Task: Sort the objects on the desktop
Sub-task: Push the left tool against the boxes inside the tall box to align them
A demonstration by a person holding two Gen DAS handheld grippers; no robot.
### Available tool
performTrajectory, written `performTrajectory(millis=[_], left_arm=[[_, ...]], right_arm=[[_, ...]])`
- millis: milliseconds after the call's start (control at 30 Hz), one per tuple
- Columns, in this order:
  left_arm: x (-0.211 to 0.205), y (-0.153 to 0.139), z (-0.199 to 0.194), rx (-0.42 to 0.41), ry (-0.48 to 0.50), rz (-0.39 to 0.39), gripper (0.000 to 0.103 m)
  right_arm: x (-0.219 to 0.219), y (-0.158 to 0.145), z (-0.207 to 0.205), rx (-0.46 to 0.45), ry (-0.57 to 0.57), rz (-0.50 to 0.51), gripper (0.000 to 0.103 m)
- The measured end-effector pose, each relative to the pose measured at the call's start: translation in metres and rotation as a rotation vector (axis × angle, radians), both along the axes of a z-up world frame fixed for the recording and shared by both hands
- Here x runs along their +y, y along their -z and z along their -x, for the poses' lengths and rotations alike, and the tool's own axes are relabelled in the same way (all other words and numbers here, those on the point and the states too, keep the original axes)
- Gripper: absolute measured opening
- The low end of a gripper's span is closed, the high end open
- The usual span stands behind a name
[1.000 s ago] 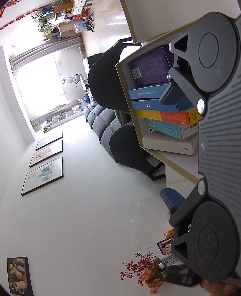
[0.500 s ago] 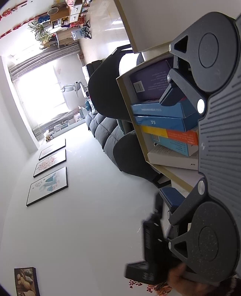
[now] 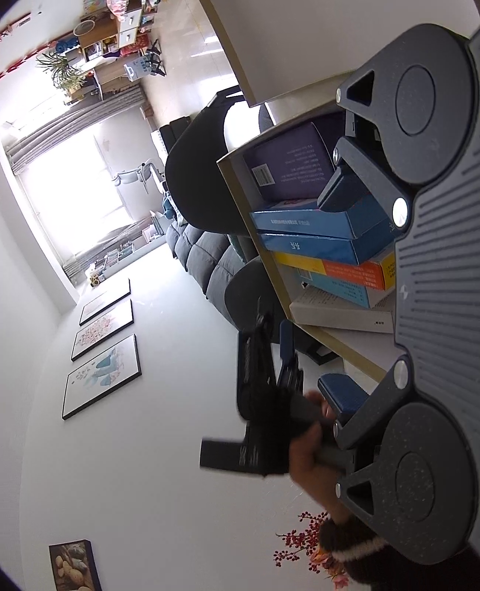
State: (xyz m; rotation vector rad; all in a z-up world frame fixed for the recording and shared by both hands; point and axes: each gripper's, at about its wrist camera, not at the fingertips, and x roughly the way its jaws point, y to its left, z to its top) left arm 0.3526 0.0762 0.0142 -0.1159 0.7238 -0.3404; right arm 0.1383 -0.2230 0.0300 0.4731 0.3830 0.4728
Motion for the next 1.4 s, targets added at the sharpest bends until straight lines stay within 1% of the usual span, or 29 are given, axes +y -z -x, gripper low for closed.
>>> performTrajectory(millis=[133, 367, 400, 433, 467, 500, 533, 600, 633, 667, 767, 800, 1000, 1067, 1133, 1267, 1400], left_arm=[[-0.001, 0.002, 0.0, -0.031, 0.005, -0.055, 0.058], [0.0, 0.01, 0.0, -0.023, 0.05, -0.104, 0.058], [0.0, 0.009, -0.002, -0.008, 0.056, -0.102, 0.058], [-0.008, 0.006, -0.009, 0.036, 0.063, -0.083, 0.057], [-0.011, 0.007, -0.013, 0.079, 0.065, -0.061, 0.055], [-0.011, 0.01, -0.011, 0.085, 0.055, -0.057, 0.053], [-0.011, 0.011, -0.008, 0.056, 0.046, -0.076, 0.053], [-0.01, 0.009, -0.003, -0.006, 0.022, -0.099, 0.057], [-0.008, 0.007, -0.001, -0.012, 0.012, -0.087, 0.062], [-0.005, 0.006, 0.001, -0.008, 0.011, -0.078, 0.065], [0.0, 0.0, 0.009, 0.001, 0.018, -0.069, 0.066], [-0.001, -0.001, 0.015, -0.008, 0.037, -0.094, 0.066], [-0.015, -0.004, 0.053, -0.093, 0.195, -0.327, 0.068], [-0.019, -0.006, 0.065, -0.121, 0.248, -0.405, 0.084], [-0.024, -0.007, 0.078, -0.15, 0.3, -0.482, 0.088], [-0.054, 0.001, 0.081, -0.205, 0.488, -0.727, 0.094], [-0.07, 0.012, 0.089, -0.203, 0.619, -0.881, 0.098]], right_arm=[[-0.002, -0.001, 0.002, 0.004, 0.004, -0.011, 0.095], [-0.004, 0.002, -0.001, 0.007, 0.001, -0.019, 0.095], [-0.004, 0.003, -0.002, 0.009, 0.0, -0.021, 0.095], [-0.004, 0.003, -0.002, 0.01, -0.001, -0.023, 0.095], [-0.004, 0.003, -0.003, 0.01, -0.001, -0.024, 0.095], [-0.004, 0.003, -0.003, 0.01, -0.001, -0.025, 0.095], [-0.004, 0.004, -0.003, 0.01, -0.001, -0.025, 0.095], [-0.003, 0.004, -0.003, 0.01, -0.001, -0.025, 0.095], [-0.005, 0.001, 0.0, 0.009, -0.001, -0.023, 0.095], [-0.005, 0.002, 0.0, 0.009, 0.0, -0.023, 0.095], [-0.004, 0.002, -0.001, 0.009, 0.0, -0.021, 0.095], [-0.004, 0.002, -0.001, 0.009, 0.0, -0.021, 0.095], [-0.006, 0.001, 0.0, 0.005, 0.003, -0.026, 0.095], [-0.006, 0.0, 0.0, 0.003, 0.004, -0.028, 0.095], [-0.005, 0.0, 0.0, 0.003, 0.004, -0.024, 0.095], [-0.007, 0.001, 0.003, 0.002, 0.005, -0.023, 0.095], [-0.008, 0.002, 0.003, 0.001, 0.004, -0.024, 0.095]])
